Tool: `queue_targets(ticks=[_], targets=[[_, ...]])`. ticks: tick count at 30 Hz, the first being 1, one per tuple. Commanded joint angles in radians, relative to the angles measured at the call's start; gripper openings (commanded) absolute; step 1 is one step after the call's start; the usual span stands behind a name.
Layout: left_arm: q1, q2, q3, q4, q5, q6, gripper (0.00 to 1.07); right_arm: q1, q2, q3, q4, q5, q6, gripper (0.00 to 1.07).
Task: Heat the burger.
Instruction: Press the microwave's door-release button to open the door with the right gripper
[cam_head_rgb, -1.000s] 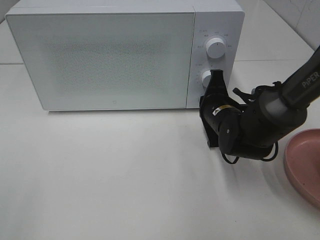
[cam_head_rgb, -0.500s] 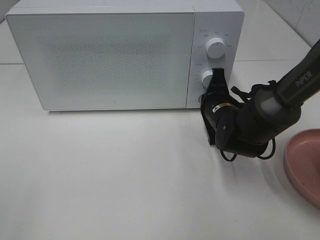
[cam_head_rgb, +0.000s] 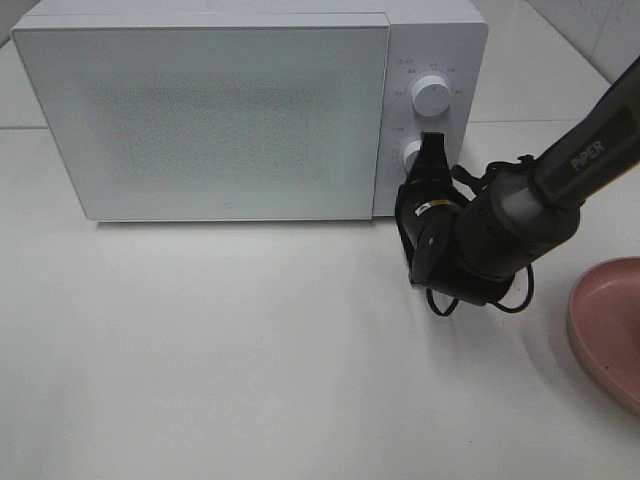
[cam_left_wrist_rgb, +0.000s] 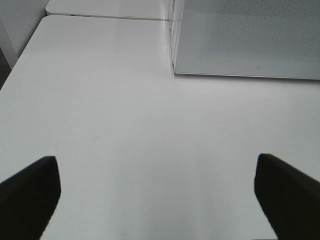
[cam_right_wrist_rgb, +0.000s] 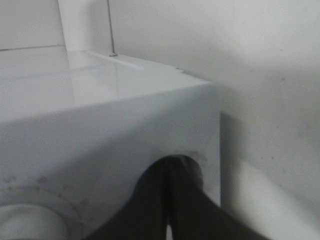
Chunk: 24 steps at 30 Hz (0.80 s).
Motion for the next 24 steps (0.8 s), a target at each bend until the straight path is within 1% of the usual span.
queue_targets(ticks=[1,7,18,20,23,24], targets=[[0.002,-0.017,0.003,-0.007,-0.015,0.001,0.98,-0.027,0.013,-0.116,-0.027,-0.224,-0.035,0.0],[0.002,-0.017,0.003,-0.006,-0.015,0.001,0.98,-0.027,0.015,-0.156,-0.034,-0.23,-0.085,0.0],[0.002,-0.017,0.003,-0.006,-0.015,0.001,0.98,-0.024,0.01,-0.155,-0.034,-0.221,-0.085,0.0],[0.002,-0.017,0.003,-0.006,-0.015,0.001,0.98,-0.008,0.009,-0.155,-0.042,-0.194,-0.084,0.0],[0.002,-0.017,0.003,-0.006,-0.015,0.001,0.98,-0.008,0.009,-0.155,-0.042,-0.19,-0.084,0.0],[0.002,-0.017,0.003,-0.006,-0.015,0.001,0.98,0.009,0.009,-0.155,-0.038,-0.174,-0.084,0.0]])
